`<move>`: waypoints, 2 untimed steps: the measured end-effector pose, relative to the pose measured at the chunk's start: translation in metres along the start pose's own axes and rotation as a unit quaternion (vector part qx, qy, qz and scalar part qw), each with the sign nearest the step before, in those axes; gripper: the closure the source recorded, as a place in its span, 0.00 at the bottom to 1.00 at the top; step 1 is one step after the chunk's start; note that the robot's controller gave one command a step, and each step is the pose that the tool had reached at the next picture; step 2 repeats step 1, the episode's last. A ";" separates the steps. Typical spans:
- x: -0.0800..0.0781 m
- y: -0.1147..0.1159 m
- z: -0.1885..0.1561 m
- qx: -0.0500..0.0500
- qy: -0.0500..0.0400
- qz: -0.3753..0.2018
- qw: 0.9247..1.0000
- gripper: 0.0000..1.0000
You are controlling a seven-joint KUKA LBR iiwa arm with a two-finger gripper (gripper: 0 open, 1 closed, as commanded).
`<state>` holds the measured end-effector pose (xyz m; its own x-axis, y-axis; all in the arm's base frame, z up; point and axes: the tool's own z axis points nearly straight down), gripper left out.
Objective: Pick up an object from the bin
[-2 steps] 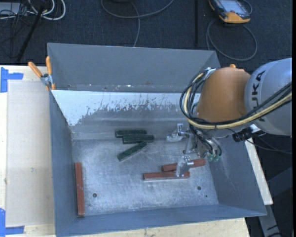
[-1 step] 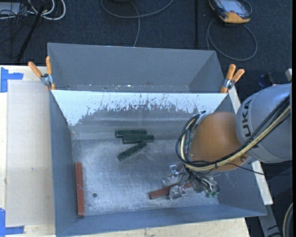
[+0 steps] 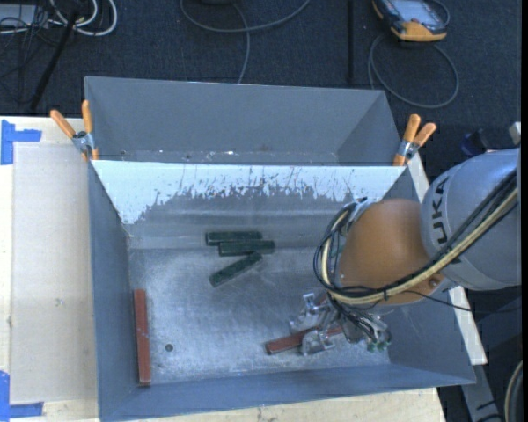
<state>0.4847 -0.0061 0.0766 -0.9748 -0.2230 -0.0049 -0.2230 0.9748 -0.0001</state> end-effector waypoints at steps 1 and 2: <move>-0.001 -0.005 -0.139 0.000 0.002 -0.010 1.000 1.00; -0.001 -0.005 -0.139 0.000 0.002 -0.010 1.000 1.00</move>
Offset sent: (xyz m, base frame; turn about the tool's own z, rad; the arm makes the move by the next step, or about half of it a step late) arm 0.0000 0.0000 0.0000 0.0000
